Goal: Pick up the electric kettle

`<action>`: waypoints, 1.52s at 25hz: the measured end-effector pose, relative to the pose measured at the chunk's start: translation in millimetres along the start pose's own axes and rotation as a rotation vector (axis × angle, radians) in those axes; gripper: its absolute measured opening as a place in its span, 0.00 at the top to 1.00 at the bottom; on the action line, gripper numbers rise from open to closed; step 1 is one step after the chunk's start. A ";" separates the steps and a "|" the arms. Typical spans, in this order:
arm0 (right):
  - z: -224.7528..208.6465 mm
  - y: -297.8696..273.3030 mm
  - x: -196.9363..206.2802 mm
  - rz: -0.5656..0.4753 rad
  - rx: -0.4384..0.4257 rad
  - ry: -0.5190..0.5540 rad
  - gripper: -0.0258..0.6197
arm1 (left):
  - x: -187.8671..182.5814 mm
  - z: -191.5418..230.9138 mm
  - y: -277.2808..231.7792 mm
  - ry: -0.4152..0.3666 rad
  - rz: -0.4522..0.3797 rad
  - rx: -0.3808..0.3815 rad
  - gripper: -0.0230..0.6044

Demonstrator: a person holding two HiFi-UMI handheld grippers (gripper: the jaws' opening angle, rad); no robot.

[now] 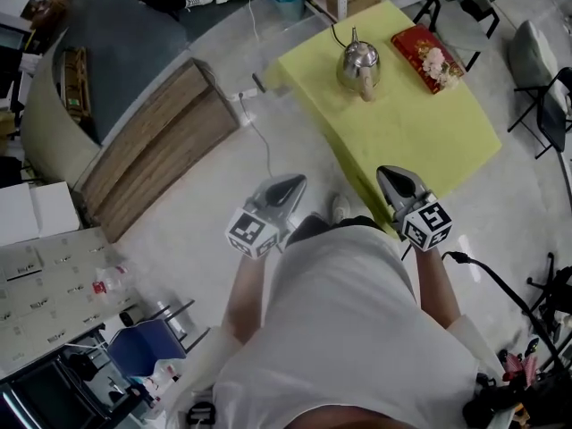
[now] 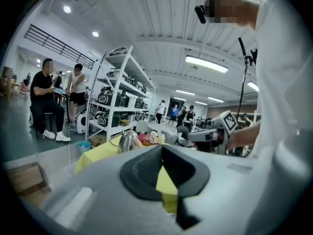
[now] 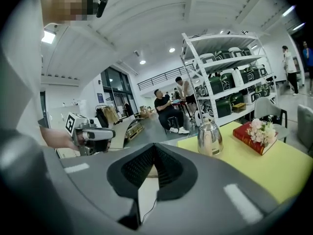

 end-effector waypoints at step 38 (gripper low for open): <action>-112.8 -86.3 -66.7 -0.092 0.540 -0.147 0.95 | 20.1 197.7 -229.9 -0.117 0.248 0.488 0.89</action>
Point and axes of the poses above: the fingertips, and each gripper's own axes: y backward along the fingers, z to its left, x out of its underside, the point moved 2 cm from there along y, backward along the fingers, and after that the axes turned 12 degrees about x, right-handed, at the moved point
